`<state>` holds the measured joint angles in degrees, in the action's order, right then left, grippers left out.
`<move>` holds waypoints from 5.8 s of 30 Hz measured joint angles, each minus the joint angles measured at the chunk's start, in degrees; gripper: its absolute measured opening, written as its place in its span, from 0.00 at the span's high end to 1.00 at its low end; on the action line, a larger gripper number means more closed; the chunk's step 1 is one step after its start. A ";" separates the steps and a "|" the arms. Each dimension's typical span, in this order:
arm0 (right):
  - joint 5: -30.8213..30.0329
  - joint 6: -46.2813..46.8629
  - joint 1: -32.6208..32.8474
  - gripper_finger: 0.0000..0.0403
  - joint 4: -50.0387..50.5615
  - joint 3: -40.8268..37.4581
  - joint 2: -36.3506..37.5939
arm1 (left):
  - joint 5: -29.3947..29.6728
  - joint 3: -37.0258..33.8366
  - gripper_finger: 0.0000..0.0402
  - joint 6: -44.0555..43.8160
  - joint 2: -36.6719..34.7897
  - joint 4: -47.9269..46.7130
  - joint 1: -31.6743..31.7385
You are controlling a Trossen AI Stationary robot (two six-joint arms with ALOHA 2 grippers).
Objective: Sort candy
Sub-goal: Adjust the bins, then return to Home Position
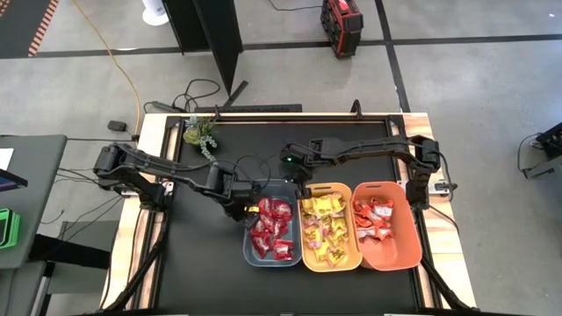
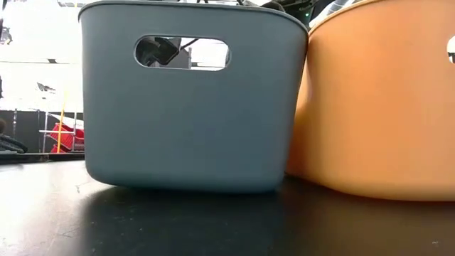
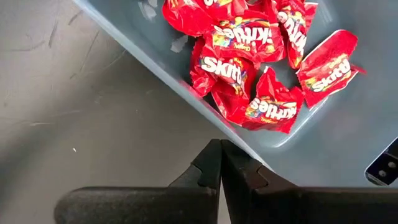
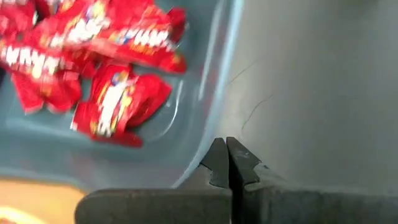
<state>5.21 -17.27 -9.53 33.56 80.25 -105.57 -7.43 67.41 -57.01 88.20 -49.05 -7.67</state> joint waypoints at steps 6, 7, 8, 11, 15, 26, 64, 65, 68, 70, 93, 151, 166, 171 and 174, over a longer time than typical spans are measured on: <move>-2.10 3.19 -0.44 0.98 -4.67 0.04 1.92 | 0.40 0.00 0.98 -2.21 0.00 -0.40 0.03; -2.33 3.65 -0.68 0.97 -4.53 0.04 2.40 | 0.77 -0.02 0.98 -3.22 0.00 -0.48 0.00; -2.38 4.13 -0.84 0.97 -5.32 0.04 2.78 | 1.39 0.00 0.98 -4.12 0.00 -0.62 -0.17; -2.44 5.21 -1.69 0.95 -7.03 0.05 4.60 | 3.24 0.00 0.98 -5.34 -0.01 -1.49 -0.47; -2.56 5.37 -3.50 0.92 -7.60 0.04 7.09 | 3.79 0.00 0.93 -5.80 -0.04 -2.80 -0.49; 3.04 8.28 -6.99 0.91 -6.27 0.04 14.83 | 7.96 0.00 0.50 -7.09 -3.95 -6.49 -0.51; 19.12 30.50 -25.27 1.00 -28.98 -53.27 83.51 | 21.45 -21.17 1.00 41.47 -26.67 47.19 16.48; 19.10 30.78 -25.38 1.00 -29.18 -54.13 85.07 | 19.22 -21.56 1.00 42.37 -26.67 48.38 17.43; 19.10 30.10 -25.33 1.00 -29.27 -55.74 88.64 | 12.68 -23.85 1.00 45.48 -26.67 54.14 20.28; 19.10 27.99 -25.25 1.00 -29.30 -56.68 90.49 | 9.11 -26.01 1.00 47.40 -26.67 58.49 22.04; 12.81 19.70 -13.63 1.00 -38.07 -79.70 105.54 | 12.31 -66.68 1.00 52.85 -36.69 107.84 20.14; 6.86 14.22 -6.97 0.90 -35.52 -79.34 105.17 | 21.30 -66.16 0.99 55.25 -86.99 50.68 9.52; 6.89 14.24 -6.97 0.90 -35.53 -79.34 105.17 | 21.32 -66.17 0.99 55.27 -86.99 50.64 9.52; 6.89 14.24 -6.97 0.90 -35.53 -79.34 105.17 | 21.32 -66.18 0.99 55.27 -86.99 50.64 9.52; 6.89 14.25 -6.97 0.90 -35.53 -79.34 105.17 | 21.32 -66.16 0.99 55.27 -86.99 50.62 9.52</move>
<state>12.10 -3.02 -16.49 -1.98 0.91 -0.40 13.89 1.26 -1.74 1.21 1.57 1.85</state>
